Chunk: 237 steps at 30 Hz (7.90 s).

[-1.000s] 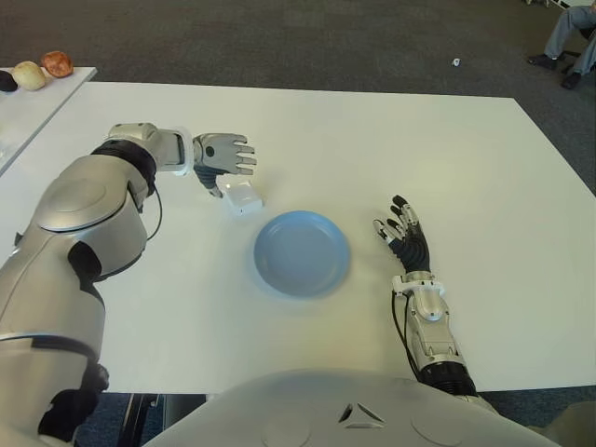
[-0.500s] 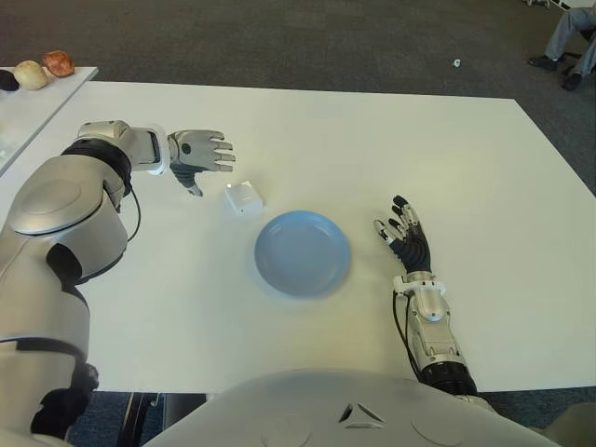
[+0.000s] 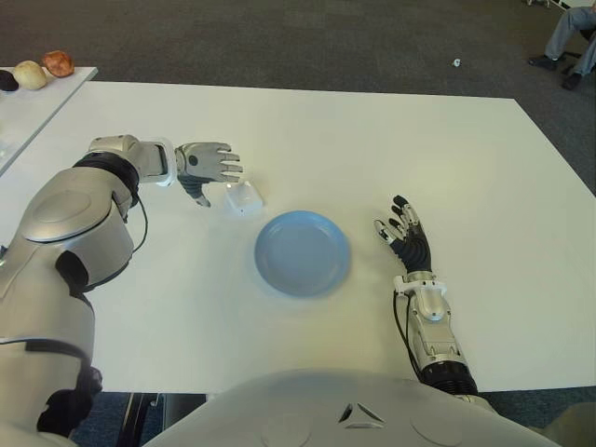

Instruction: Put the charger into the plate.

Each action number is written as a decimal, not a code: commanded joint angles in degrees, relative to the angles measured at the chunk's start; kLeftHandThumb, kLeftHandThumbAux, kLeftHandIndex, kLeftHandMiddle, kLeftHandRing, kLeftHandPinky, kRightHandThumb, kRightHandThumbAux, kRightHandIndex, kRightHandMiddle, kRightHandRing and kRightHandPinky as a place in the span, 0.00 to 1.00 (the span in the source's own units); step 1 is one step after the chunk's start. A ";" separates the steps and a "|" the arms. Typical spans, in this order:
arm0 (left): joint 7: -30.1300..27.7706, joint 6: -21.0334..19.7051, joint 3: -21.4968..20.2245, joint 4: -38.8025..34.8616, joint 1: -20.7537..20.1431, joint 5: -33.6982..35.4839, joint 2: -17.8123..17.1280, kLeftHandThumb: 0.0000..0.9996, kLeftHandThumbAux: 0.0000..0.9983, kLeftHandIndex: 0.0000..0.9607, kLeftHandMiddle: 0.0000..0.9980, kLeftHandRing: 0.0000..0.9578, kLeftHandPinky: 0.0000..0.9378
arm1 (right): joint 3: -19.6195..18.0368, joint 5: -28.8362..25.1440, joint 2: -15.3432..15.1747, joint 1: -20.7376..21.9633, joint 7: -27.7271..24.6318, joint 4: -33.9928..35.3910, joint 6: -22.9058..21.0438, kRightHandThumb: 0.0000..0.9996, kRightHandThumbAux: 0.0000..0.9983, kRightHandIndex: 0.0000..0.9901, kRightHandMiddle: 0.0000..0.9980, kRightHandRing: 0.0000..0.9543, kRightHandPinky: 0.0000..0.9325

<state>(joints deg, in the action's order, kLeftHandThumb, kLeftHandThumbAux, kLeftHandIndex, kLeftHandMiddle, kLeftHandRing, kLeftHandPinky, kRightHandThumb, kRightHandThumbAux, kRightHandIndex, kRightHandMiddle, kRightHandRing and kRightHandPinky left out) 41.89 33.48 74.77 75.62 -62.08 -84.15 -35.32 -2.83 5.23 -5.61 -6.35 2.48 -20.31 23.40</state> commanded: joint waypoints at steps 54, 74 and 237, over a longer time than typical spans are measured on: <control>0.41 0.17 -2.08 0.68 0.34 2.77 2.92 0.40 0.21 0.00 0.00 0.00 0.00 | 0.30 -0.20 1.05 -1.71 -0.41 -1.69 -2.98 0.00 0.69 0.04 0.08 0.07 0.07; 0.72 4.15 0.61 -2.04 -0.50 0.16 0.32 0.25 0.28 0.00 0.00 0.00 0.00 | -0.14 -0.13 0.64 -1.97 0.45 -1.33 -2.36 0.00 0.67 0.04 0.07 0.07 0.07; -40.09 -23.46 -54.37 -50.50 46.13 43.43 -2.42 0.21 0.20 0.00 0.00 0.00 0.00 | -0.77 -1.14 0.41 0.70 -0.51 -7.87 1.45 0.01 0.61 0.04 0.09 0.07 0.08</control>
<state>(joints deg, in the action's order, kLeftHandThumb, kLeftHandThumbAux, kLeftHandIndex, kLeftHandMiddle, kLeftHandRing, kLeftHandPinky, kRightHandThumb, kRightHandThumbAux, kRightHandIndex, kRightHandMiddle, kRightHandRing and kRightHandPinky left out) 1.29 10.27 20.61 24.72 -16.44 -40.06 -38.38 -3.81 4.10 -5.78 -3.60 1.79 -25.26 27.16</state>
